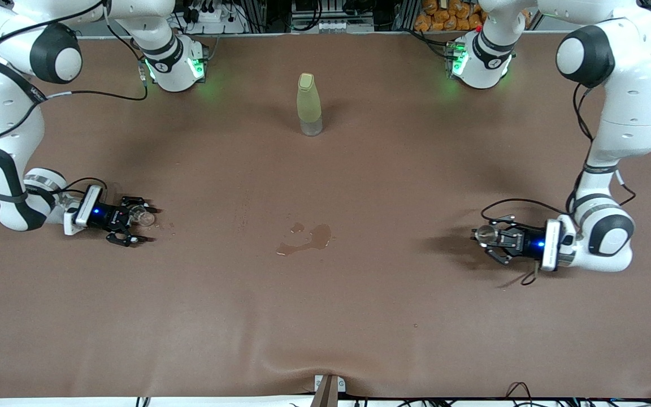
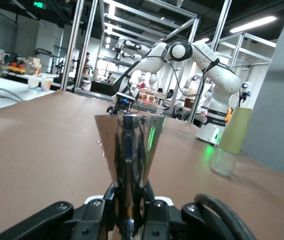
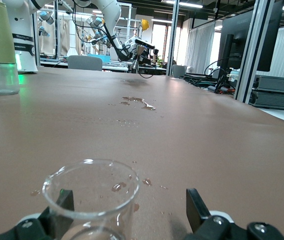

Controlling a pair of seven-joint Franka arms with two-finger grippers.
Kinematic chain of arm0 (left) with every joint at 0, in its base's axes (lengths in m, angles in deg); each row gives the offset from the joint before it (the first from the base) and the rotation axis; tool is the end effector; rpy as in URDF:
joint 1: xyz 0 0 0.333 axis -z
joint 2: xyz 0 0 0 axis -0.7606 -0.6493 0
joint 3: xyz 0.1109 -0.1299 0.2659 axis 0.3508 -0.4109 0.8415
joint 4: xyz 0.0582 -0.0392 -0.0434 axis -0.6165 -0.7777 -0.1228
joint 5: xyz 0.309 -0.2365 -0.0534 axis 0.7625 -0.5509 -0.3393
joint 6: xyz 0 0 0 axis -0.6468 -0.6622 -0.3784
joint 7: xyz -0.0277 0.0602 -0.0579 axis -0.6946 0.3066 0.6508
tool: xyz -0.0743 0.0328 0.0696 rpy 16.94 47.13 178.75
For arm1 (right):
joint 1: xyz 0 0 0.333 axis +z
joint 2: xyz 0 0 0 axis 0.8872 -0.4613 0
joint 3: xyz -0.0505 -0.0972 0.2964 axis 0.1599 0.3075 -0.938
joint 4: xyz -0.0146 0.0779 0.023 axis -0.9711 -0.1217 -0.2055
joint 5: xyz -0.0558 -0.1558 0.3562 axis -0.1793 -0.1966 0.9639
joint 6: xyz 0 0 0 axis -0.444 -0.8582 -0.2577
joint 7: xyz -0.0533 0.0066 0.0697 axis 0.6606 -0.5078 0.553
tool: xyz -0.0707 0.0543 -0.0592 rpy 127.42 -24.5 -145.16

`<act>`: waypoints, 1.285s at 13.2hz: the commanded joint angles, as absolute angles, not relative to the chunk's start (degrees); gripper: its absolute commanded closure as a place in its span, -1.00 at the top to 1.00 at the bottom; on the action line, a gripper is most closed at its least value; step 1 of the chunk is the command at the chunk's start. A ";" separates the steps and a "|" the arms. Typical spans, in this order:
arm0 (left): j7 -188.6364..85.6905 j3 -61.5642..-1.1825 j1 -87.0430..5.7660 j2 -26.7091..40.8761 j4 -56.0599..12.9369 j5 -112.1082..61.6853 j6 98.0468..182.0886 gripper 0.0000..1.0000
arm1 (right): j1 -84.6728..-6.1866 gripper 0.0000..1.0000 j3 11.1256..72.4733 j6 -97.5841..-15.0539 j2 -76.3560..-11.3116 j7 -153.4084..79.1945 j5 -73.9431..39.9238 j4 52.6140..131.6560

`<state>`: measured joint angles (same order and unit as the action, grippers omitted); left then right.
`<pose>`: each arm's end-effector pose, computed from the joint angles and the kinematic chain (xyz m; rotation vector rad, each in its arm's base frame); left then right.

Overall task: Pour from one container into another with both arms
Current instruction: 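Carry the jigger and glass toward each other with both grippers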

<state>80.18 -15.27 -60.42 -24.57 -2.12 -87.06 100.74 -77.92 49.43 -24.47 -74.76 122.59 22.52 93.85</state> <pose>0.6556 -0.0118 0.1379 1.1952 -1.1635 0.8467 0.5329 -0.1604 0.0474 -1.3889 -1.3671 -1.2907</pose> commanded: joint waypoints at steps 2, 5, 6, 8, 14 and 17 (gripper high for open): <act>79.96 -14.98 -55.41 -24.07 -2.18 -91.27 102.70 -1.00 | -77.82 0.45 49.71 -24.28 -76.18 144.19 24.19 94.98; 80.05 -15.07 -50.32 -23.72 -2.18 -94.52 106.30 -1.00 | -77.73 -0.34 49.71 -24.19 -76.18 144.10 24.10 94.98; 80.13 -15.07 -48.39 -23.63 -2.27 -96.18 107.97 -1.00 | -77.73 -0.41 49.71 -24.19 -76.18 144.10 24.10 94.98; 80.92 -15.07 -43.65 -23.63 -2.27 -100.66 112.88 -1.00 | -77.38 -0.51 49.71 -23.93 -76.01 144.01 24.02 94.98; 82.59 -14.98 -30.90 -24.07 -2.36 -118.05 125.19 -1.00 | -75.37 -1.00 49.62 -18.23 -74.25 133.76 23.66 94.89; 86.28 -14.98 -25.27 -24.51 -2.36 -128.94 133.10 -1.00 | -73.26 -1.00 49.62 -12.70 -72.06 126.81 23.66 94.98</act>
<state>83.63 -15.70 -28.33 -24.58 -1.97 -122.68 129.79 -75.03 48.96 -15.26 -74.26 117.82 22.76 92.89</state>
